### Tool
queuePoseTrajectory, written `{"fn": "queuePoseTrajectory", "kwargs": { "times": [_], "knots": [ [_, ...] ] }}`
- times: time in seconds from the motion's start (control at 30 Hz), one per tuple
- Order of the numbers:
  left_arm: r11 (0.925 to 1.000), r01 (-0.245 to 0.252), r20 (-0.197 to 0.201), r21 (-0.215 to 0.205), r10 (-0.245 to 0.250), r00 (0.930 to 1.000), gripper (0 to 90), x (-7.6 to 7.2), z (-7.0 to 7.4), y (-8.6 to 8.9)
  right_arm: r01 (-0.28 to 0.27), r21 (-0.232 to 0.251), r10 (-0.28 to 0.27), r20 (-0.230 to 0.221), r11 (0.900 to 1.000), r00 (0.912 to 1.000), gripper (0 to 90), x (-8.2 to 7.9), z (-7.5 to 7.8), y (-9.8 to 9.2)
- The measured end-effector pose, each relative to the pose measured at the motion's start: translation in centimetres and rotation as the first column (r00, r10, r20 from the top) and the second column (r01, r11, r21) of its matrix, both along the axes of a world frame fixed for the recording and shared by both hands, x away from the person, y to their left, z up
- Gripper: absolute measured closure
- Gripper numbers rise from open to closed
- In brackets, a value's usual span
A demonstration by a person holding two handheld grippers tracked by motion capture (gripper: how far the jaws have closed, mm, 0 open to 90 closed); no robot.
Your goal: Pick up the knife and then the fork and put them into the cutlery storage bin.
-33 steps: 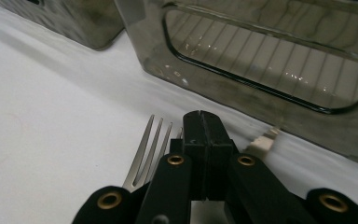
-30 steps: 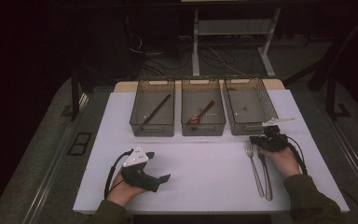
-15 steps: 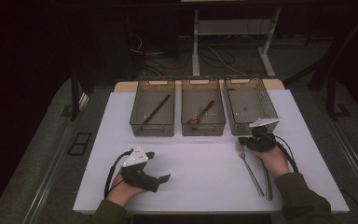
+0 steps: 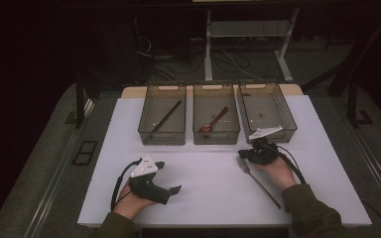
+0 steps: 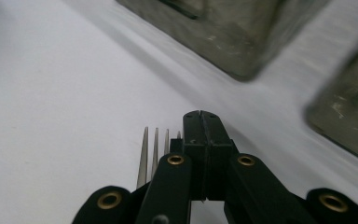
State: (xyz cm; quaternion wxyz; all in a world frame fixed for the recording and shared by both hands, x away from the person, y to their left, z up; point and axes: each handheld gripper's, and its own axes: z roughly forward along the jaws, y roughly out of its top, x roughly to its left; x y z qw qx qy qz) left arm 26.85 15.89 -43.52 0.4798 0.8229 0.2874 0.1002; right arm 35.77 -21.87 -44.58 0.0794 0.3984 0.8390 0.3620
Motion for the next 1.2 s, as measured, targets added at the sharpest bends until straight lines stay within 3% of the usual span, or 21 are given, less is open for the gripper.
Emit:
{"fn": "queuePoseTrajectory", "kwargs": {
  "times": [0.3, 0.43, 0.57, 0.63, 0.77, 0.93, 1.2],
  "knots": [
    [1.0000, 0.004, 0.001, 0.002, -0.004, 1.0000, 0.0, 0.0, 0.0, 0.0, -0.078, 0.016, 0.078, -0.001, 0.997, 0.9970, 88.7, -0.6, 0.3, 2.1],
    [1.0000, 0.005, 0.000, 0.003, -0.005, 1.0000, 0.0, 0.0, 0.0, 0.0, -0.083, 0.018, 0.083, -0.001, 0.996, 0.9965, 88.5, -0.7, 0.4, 2.1],
    [1.0000, 0.004, 0.001, 0.000, -0.004, 1.0000, 0.0, 0.0, 0.0, 0.0, -0.063, 0.036, 0.064, -0.010, 0.997, 0.9979, 77.5, -0.6, 1.0, 1.3],
    [1.0000, 0.005, 0.000, 0.001, -0.005, 1.0000, 0.0, 0.0, 0.0, 0.0, -0.058, 0.050, 0.059, -0.023, 0.997, 0.9980, 66.9, -0.7, 1.4, 0.7],
    [1.0000, 0.006, 0.001, 0.001, -0.006, 1.0000, 0.0, 0.0, 0.0, 0.0, -0.051, 0.020, 0.052, -0.024, 0.998, 0.9984, 56.0, -1.1, 2.2, -0.3],
    [1.0000, 0.007, -0.001, 0.001, -0.007, 1.0000, 0.0, 0.0, 0.0, 0.0, -0.056, 0.015, 0.057, -0.034, 0.998, 0.9978, 49.5, -1.8, 2.9, -1.2],
    [0.9999, 0.012, -0.003, 0.001, -0.012, 0.9999, 0.0, -0.1, 0.0, -0.1, -0.088, -0.007, 0.087, -0.053, 0.996, 0.9948, 48.3, -3.1, 3.8, -1.6]
  ]
}}
